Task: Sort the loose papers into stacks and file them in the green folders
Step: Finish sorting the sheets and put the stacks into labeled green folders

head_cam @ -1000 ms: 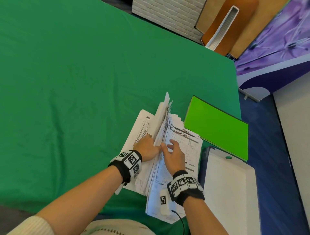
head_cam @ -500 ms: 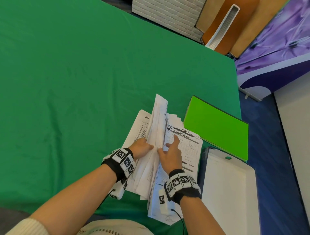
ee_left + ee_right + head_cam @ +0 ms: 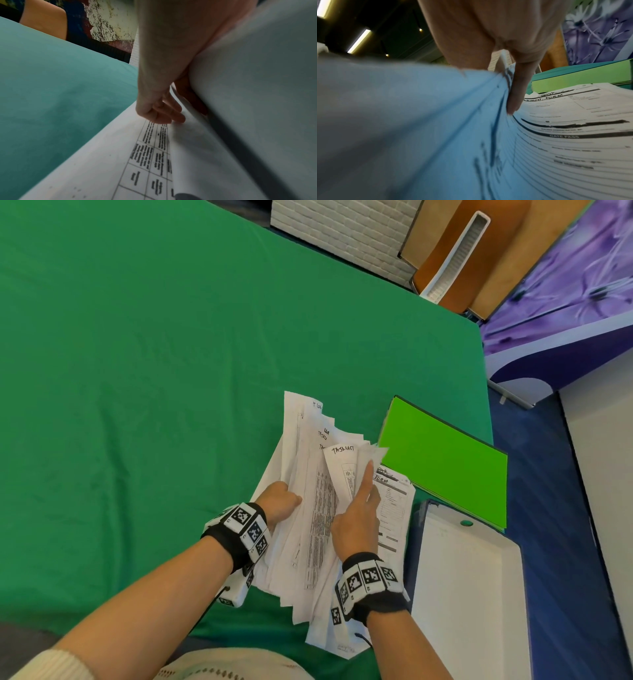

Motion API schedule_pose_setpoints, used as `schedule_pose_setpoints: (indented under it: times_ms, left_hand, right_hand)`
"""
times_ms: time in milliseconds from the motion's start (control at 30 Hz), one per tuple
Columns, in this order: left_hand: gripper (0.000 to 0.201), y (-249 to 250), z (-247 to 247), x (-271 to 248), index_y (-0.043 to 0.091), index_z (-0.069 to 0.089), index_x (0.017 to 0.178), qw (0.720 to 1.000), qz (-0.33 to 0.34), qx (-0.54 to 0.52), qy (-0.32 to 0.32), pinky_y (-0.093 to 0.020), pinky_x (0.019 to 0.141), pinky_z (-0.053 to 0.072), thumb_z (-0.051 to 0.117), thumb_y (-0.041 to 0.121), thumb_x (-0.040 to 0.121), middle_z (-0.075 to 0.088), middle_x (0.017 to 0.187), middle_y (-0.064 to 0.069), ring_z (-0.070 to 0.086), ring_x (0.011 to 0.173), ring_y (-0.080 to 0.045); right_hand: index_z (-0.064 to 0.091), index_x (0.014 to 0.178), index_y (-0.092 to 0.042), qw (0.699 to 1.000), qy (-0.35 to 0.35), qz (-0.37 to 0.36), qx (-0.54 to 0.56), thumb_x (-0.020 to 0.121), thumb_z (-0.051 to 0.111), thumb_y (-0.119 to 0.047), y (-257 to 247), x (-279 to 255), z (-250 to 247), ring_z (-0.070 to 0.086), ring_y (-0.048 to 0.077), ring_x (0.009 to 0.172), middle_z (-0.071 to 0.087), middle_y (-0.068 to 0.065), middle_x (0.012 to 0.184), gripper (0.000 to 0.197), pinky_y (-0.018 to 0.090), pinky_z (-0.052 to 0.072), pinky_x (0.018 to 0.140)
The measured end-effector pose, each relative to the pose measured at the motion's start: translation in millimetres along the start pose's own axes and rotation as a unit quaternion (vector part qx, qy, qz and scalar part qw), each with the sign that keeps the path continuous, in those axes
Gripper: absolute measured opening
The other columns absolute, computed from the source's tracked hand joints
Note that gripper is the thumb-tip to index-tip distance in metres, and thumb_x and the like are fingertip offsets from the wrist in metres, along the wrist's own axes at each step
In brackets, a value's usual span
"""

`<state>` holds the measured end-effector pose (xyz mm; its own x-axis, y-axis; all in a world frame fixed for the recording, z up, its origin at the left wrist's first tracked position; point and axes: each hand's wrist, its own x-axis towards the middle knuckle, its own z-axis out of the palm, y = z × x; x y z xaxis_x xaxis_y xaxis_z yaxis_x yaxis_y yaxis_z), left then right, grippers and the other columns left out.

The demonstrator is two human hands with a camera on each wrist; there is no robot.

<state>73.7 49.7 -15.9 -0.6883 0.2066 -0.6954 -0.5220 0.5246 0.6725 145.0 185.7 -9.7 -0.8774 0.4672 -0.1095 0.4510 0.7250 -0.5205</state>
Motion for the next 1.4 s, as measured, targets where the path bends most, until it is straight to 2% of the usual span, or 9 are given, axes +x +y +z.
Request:
schedule_pose_setpoints:
  times_ms: [133, 267, 367, 467, 733, 900, 1000, 1167, 1400]
  left_hand:
    - [0.039, 1, 0, -1, -0.004, 0.044, 0.132, 1.000, -0.002, -0.009, -0.003, -0.030, 0.083, 0.043, 0.049, 0.013, 0.098, 0.052, 0.130, -0.017, 0.053, 0.113, -0.032]
    - [0.039, 1, 2, -4, -0.002, 0.049, 0.130, 0.998, -0.001, -0.062, -0.015, -0.033, 0.081, 0.048, 0.055, 0.020, 0.098, 0.058, 0.117, -0.012, 0.057, 0.100, -0.027]
    - [0.058, 5, 2, -9, -0.001, 0.047, 0.136, 0.997, 0.013, -0.070, -0.027, -0.032, 0.094, 0.045, 0.046, 0.044, 0.100, 0.057, 0.124, -0.009, 0.057, 0.112, -0.026]
    - [0.069, 8, 2, -13, 0.000, 0.034, 0.145, 0.998, 0.009, -0.056, -0.029, -0.031, 0.105, 0.033, 0.036, 0.052, 0.101, 0.041, 0.147, -0.013, 0.042, 0.134, -0.028]
    - [0.072, -3, 2, -3, 0.005, 0.059, 0.121, 0.997, 0.018, -0.070, -0.027, -0.043, 0.096, 0.051, 0.050, 0.067, 0.087, 0.068, 0.113, -0.010, 0.065, 0.102, -0.027]
    - [0.050, 2, 3, -6, 0.001, 0.054, 0.116, 0.997, 0.018, -0.070, -0.017, -0.036, 0.093, 0.049, 0.051, 0.046, 0.095, 0.063, 0.110, -0.006, 0.061, 0.100, -0.023]
    - [0.031, 6, 3, -10, 0.005, 0.048, 0.113, 0.997, 0.018, -0.068, -0.022, -0.030, 0.088, 0.046, 0.050, 0.032, 0.099, 0.057, 0.114, -0.005, 0.056, 0.102, -0.023]
    - [0.075, 1, 6, -3, 0.001, 0.048, 0.135, 0.988, -0.003, -0.128, -0.088, -0.047, 0.098, 0.049, 0.055, 0.058, 0.087, 0.062, 0.125, -0.015, 0.062, 0.111, -0.032]
    - [0.046, 5, 5, -4, 0.001, 0.054, 0.130, 0.983, -0.009, -0.162, -0.085, -0.040, 0.095, 0.051, 0.051, 0.035, 0.099, 0.065, 0.119, -0.014, 0.064, 0.107, -0.029]
  right_hand:
    - [0.007, 0.151, -0.046, 0.996, -0.039, -0.037, -0.067, 0.089, 0.051, 0.002, 2, -6, -1, 0.060, 0.022, 0.082, 0.002, 0.009, 0.159, 0.090, 0.033, 0.054, 0.071]
    - [0.048, 0.138, -0.023, 0.990, -0.075, 0.004, -0.122, 0.096, 0.045, -0.013, 7, -6, 1, 0.054, 0.029, 0.109, 0.037, 0.013, 0.137, 0.043, 0.036, 0.049, 0.091]
    - [0.046, 0.135, -0.021, 0.991, -0.070, 0.013, -0.109, 0.095, 0.049, -0.040, 6, -8, 2, 0.055, 0.028, 0.106, 0.045, 0.008, 0.123, 0.044, 0.035, 0.047, 0.085]
    - [0.038, 0.138, -0.025, 0.994, -0.060, 0.015, -0.086, 0.091, 0.057, -0.040, 7, -10, 2, 0.057, 0.027, 0.099, 0.045, 0.008, 0.121, 0.052, 0.035, 0.048, 0.080]
    - [0.021, 0.149, -0.041, 0.999, -0.006, 0.005, -0.048, 0.094, 0.044, -0.006, 6, -9, -7, 0.053, 0.024, 0.077, 0.034, 0.011, 0.138, 0.069, 0.035, 0.048, 0.069]
    - [0.054, 0.130, -0.024, 0.997, -0.032, -0.008, -0.076, 0.094, 0.043, -0.003, 9, -4, -5, 0.056, 0.027, 0.095, 0.048, 0.011, 0.122, 0.043, 0.035, 0.047, 0.081]
    - [0.060, 0.123, -0.019, 0.998, -0.047, 0.029, -0.029, 0.098, 0.040, -0.033, 6, -1, -3, 0.055, 0.025, 0.104, 0.058, 0.007, 0.114, 0.034, 0.035, 0.043, 0.088]
    - [0.057, 0.124, -0.020, 0.996, -0.066, 0.052, -0.003, 0.077, 0.035, -0.085, 1, 2, 2, 0.056, 0.022, 0.109, 0.060, 0.000, 0.117, 0.083, 0.041, 0.046, 0.096]
    - [0.058, 0.114, -0.003, 0.997, -0.027, 0.066, -0.019, 0.099, 0.044, -0.028, 13, 7, 0, 0.056, 0.033, 0.109, 0.062, 0.015, 0.113, 0.032, 0.036, 0.045, 0.091]
